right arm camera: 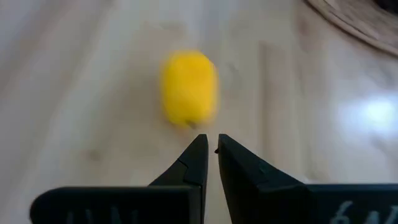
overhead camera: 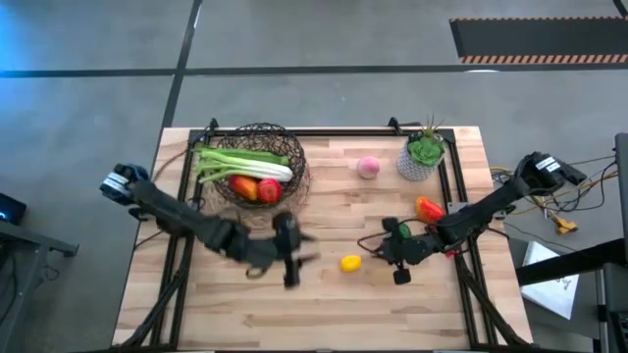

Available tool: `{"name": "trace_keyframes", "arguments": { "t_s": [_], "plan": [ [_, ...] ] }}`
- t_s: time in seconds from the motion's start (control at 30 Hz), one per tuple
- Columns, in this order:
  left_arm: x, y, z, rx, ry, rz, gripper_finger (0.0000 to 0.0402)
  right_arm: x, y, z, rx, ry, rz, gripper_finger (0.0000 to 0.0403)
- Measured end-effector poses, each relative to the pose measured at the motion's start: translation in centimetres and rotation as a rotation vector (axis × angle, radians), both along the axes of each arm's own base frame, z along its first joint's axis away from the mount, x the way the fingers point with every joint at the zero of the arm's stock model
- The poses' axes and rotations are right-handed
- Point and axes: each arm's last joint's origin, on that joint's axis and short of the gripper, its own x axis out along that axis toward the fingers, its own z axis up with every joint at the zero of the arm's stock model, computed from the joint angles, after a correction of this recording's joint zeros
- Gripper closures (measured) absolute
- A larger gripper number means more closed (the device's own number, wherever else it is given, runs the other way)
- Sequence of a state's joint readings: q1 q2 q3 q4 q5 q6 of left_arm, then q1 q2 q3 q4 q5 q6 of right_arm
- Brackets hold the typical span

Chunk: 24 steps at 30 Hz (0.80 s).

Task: Build produce basket
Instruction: Put the yellow lemon into the black mesh basket

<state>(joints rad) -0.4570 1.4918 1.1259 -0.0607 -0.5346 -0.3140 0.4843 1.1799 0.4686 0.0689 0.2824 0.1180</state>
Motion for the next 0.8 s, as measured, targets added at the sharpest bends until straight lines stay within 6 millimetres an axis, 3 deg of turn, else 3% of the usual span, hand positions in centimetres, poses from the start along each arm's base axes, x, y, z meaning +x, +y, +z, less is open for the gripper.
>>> {"name": "trace_keyframes", "arguments": {
  "t_s": [0.17,0.37,0.63,0.8],
  "plan": [
    [1.0,-3.5,-2.7,0.011,-0.086,-0.035,0.023,1.9,1.3,0.1,0.087,-0.06,0.095,0.035],
    [1.6,-4.4,-5.7,0.01,-0.047,0.097,0.023,4.6,2.7,0.4,0.014,-0.04,0.145,0.0263],
    [0.1,-4.9,-4.7,-0.029,-0.022,0.094,0.023,7.8,3.1,-0.3,-0.099,0.142,0.129,0.0132],
    [-2.0,-5.8,-4.0,-0.022,0.002,0.105,0.023,8.6,2.3,-2.1,-0.172,0.187,0.074,0.0102]
  ]
}}
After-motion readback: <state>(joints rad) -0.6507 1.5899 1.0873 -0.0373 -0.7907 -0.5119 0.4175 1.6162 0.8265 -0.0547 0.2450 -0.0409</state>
